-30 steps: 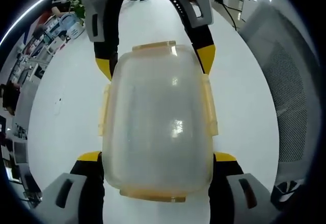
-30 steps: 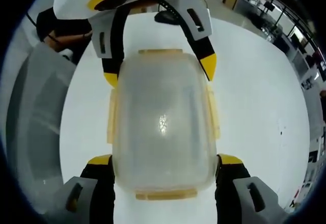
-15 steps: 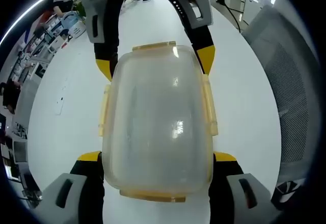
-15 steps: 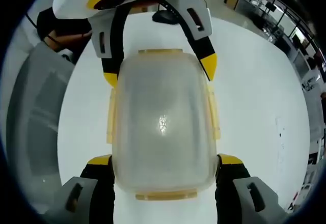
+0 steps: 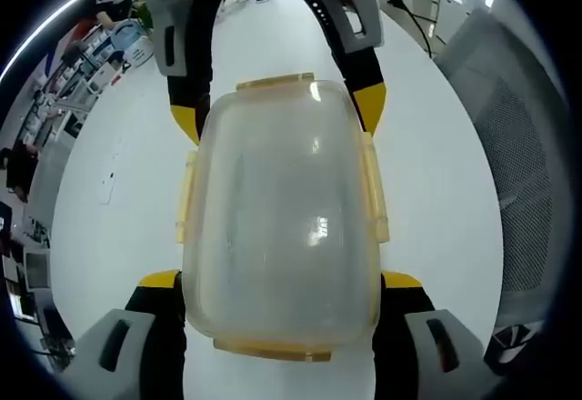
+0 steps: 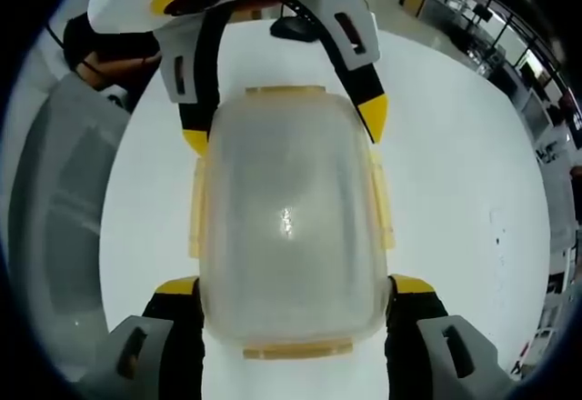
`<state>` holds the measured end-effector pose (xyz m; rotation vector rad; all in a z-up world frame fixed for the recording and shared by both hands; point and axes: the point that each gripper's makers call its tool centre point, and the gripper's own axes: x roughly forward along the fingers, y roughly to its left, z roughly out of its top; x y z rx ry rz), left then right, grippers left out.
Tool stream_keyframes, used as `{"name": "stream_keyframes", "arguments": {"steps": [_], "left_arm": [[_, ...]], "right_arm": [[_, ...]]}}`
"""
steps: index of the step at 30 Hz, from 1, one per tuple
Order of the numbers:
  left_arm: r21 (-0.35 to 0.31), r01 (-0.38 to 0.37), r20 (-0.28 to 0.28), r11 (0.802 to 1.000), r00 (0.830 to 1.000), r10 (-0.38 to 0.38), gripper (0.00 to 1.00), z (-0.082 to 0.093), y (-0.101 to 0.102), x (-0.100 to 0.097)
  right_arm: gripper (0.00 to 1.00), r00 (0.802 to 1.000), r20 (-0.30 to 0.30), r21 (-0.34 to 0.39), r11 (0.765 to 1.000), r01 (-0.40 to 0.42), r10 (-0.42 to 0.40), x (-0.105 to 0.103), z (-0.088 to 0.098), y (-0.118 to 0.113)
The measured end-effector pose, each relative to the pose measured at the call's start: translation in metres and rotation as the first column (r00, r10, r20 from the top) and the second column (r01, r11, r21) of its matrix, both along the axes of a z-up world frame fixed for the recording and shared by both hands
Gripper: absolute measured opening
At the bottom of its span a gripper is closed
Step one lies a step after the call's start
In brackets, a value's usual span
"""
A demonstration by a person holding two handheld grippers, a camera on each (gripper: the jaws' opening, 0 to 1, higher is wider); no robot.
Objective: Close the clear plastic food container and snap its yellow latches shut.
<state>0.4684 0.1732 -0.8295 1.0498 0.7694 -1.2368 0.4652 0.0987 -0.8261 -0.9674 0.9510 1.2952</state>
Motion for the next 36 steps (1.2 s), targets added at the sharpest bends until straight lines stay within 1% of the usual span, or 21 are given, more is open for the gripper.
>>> {"name": "stream_keyframes", "arguments": {"steps": [9, 12, 16, 19, 22, 26, 30, 32, 33, 35, 36], "left_arm": [[0.013, 0.013, 0.013, 1.000, 1.000, -0.014, 0.87, 0.000, 0.001, 0.000], [0.008, 0.011, 0.012, 1.000, 1.000, -0.012, 0.87, 0.002, 0.001, 0.000], [-0.014, -0.019, 0.009, 1.000, 1.000, 0.019, 0.84, 0.010, 0.002, 0.001], [-0.037, -0.045, 0.001, 0.998, 0.999, 0.045, 0.85, 0.015, 0.003, 0.001], [-0.062, -0.073, -0.005, 0.995, 0.997, 0.072, 0.86, 0.022, 0.005, 0.000], [-0.054, -0.082, 0.022, 0.995, 0.996, 0.083, 0.86, 0.025, 0.010, 0.001], [-0.066, -0.096, 0.022, 0.993, 0.995, 0.098, 0.86, 0.029, 0.011, -0.003], [-0.074, -0.121, 0.011, 0.990, 0.992, 0.122, 0.86, 0.029, 0.012, -0.006], [-0.081, -0.134, 0.004, 0.988, 0.991, 0.135, 0.86, 0.031, 0.013, -0.009], [-0.098, -0.148, 0.003, 0.984, 0.989, 0.149, 0.86, 0.034, 0.013, -0.012], [-0.097, -0.151, 0.003, 0.984, 0.988, 0.152, 0.87, 0.033, 0.014, -0.014]], "right_arm": [[0.85, 1.000, 0.019, 0.012, 1.000, 0.006, -0.007, 0.000, 0.000, 0.000], [0.84, 1.000, 0.023, 0.019, 1.000, 0.014, -0.015, 0.001, 0.001, 0.000], [0.84, 0.998, 0.023, 0.036, 0.998, 0.049, -0.050, 0.001, 0.004, 0.000], [0.84, 0.997, 0.034, 0.040, 0.997, 0.062, -0.063, 0.001, 0.007, -0.002], [0.84, 0.995, 0.046, 0.059, 0.995, 0.084, -0.087, 0.001, 0.012, -0.004], [0.85, 0.992, 0.049, 0.079, 0.991, 0.110, -0.114, -0.002, 0.019, -0.005], [0.86, 0.990, 0.061, 0.080, 0.989, 0.122, -0.127, -0.004, 0.022, -0.008], [0.86, 0.989, 0.070, 0.082, 0.989, 0.126, -0.132, -0.005, 0.025, -0.010], [0.86, 0.987, 0.070, 0.089, 0.986, 0.141, -0.147, -0.005, 0.028, -0.010], [0.87, 0.984, 0.075, 0.100, 0.983, 0.151, -0.159, -0.007, 0.032, -0.011], [0.87, 0.984, 0.078, 0.101, 0.983, 0.153, -0.161, -0.008, 0.033, -0.012]]}}
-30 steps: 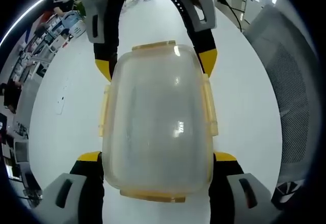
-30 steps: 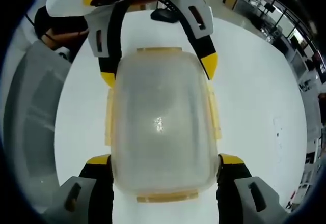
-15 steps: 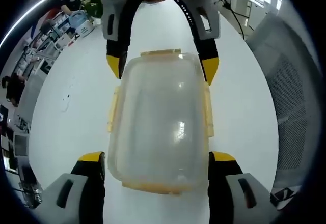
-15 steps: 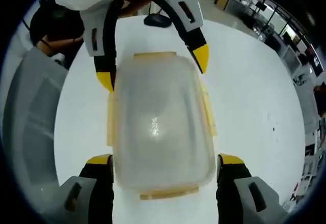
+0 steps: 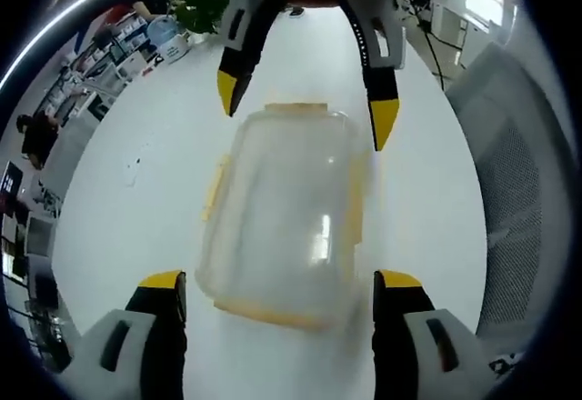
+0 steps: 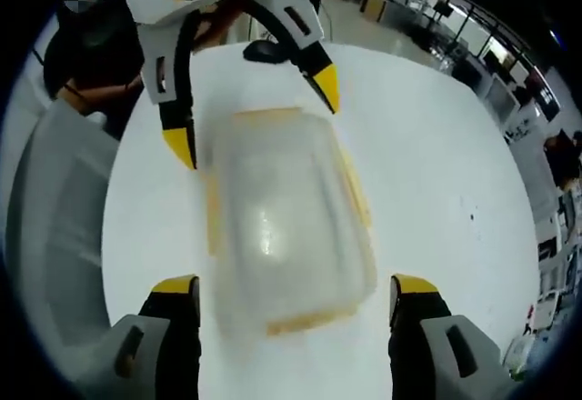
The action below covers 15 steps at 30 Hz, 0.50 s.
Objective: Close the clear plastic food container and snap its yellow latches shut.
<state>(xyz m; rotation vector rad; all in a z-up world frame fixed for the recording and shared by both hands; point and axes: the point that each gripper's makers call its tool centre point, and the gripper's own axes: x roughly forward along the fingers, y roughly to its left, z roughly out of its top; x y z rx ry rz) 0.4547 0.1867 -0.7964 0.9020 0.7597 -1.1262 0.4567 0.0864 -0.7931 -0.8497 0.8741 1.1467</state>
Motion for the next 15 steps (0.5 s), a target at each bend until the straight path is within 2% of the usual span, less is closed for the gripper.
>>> {"name": "stream_keyframes", "arguments": {"steps": [4, 15], "left_arm": [[0.011, -0.013, 0.002, 1.000, 1.000, 0.013, 0.86, -0.001, 0.005, -0.007], [-0.016, -0.049, 0.007, 0.999, 0.999, 0.049, 0.86, 0.007, 0.006, -0.025]], "right_arm": [[0.87, 1.000, 0.007, -0.003, 1.000, 0.022, -0.022, -0.007, 0.002, -0.006], [0.88, 0.998, 0.015, 0.026, 0.998, 0.064, -0.064, -0.035, 0.006, -0.017]]}}
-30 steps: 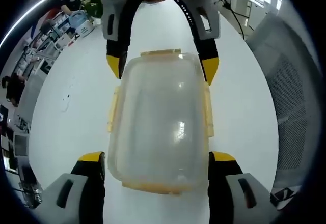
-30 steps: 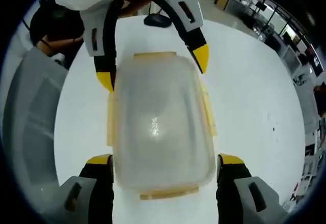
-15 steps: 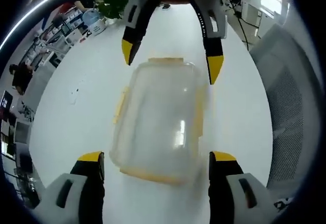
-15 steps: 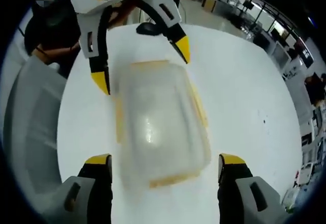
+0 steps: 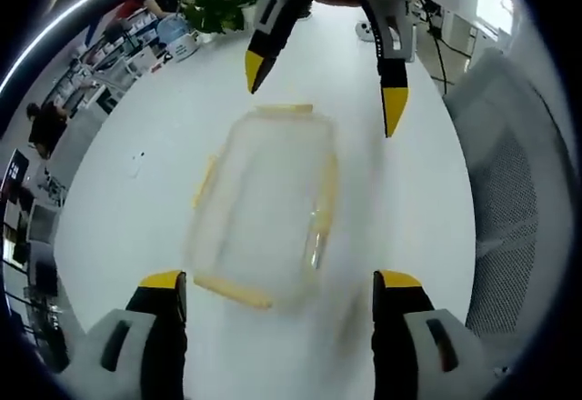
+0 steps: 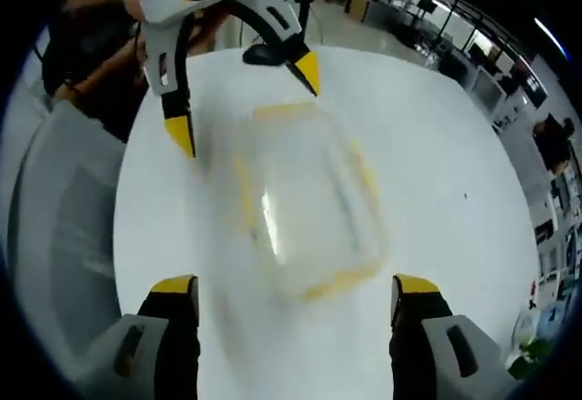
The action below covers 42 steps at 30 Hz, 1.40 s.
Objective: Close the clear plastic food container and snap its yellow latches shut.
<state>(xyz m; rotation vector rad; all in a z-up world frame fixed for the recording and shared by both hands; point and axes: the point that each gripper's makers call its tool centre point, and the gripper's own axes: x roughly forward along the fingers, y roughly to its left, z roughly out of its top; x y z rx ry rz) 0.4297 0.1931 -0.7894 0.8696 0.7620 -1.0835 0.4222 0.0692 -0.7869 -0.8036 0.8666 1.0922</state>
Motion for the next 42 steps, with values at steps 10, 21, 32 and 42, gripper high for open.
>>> {"name": "stream_keyframes", "arguments": {"steps": [10, 21, 32, 42], "left_arm": [[-0.052, -0.063, 0.014, 0.997, 0.998, 0.064, 0.86, 0.005, 0.006, -0.020], [-0.123, -0.150, 0.010, 0.981, 0.988, 0.152, 0.84, 0.008, 0.025, -0.038], [-0.202, -0.236, 0.009, 0.951, 0.970, 0.242, 0.83, 0.011, 0.038, -0.045], [-0.241, -0.278, -0.007, 0.930, 0.959, 0.285, 0.83, 0.008, 0.037, -0.067]], "right_arm": [[0.86, 0.994, 0.024, 0.096, 0.990, 0.101, -0.104, -0.013, 0.006, -0.009], [0.86, 0.982, 0.041, 0.190, 0.966, 0.174, -0.185, -0.032, 0.014, -0.025], [0.85, 0.962, 0.085, 0.256, 0.939, 0.229, -0.258, -0.050, 0.020, -0.033], [0.85, 0.942, 0.100, 0.335, 0.903, 0.270, -0.319, -0.068, 0.024, -0.037]]}}
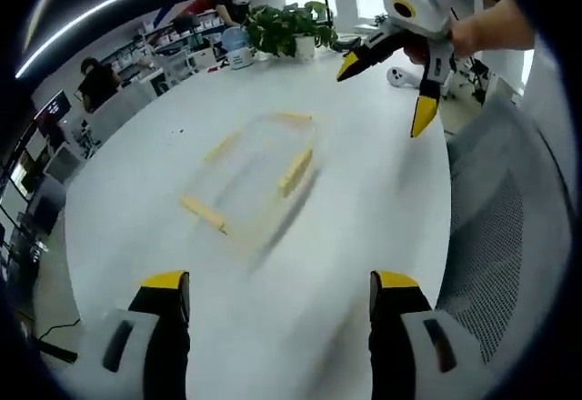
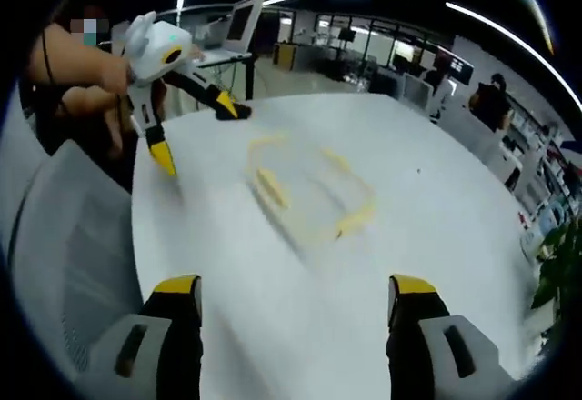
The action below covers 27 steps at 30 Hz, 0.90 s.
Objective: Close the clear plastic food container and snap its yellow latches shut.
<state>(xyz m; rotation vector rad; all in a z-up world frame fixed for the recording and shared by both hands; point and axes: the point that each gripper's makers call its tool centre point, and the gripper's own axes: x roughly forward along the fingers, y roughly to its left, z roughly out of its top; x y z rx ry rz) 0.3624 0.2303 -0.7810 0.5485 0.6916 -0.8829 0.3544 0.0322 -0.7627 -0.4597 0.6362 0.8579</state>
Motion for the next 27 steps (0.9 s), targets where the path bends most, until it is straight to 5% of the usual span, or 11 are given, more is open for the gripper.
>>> {"name": "stream_keyframes", "arguments": {"steps": [27], "left_arm": [[-0.170, -0.089, 0.005, 0.981, 0.996, 0.091, 0.80, -0.005, -0.010, -0.057]], "right_arm": [[0.84, 0.993, 0.014, 0.118, 0.986, 0.118, -0.121, -0.045, -0.005, -0.019]]}}
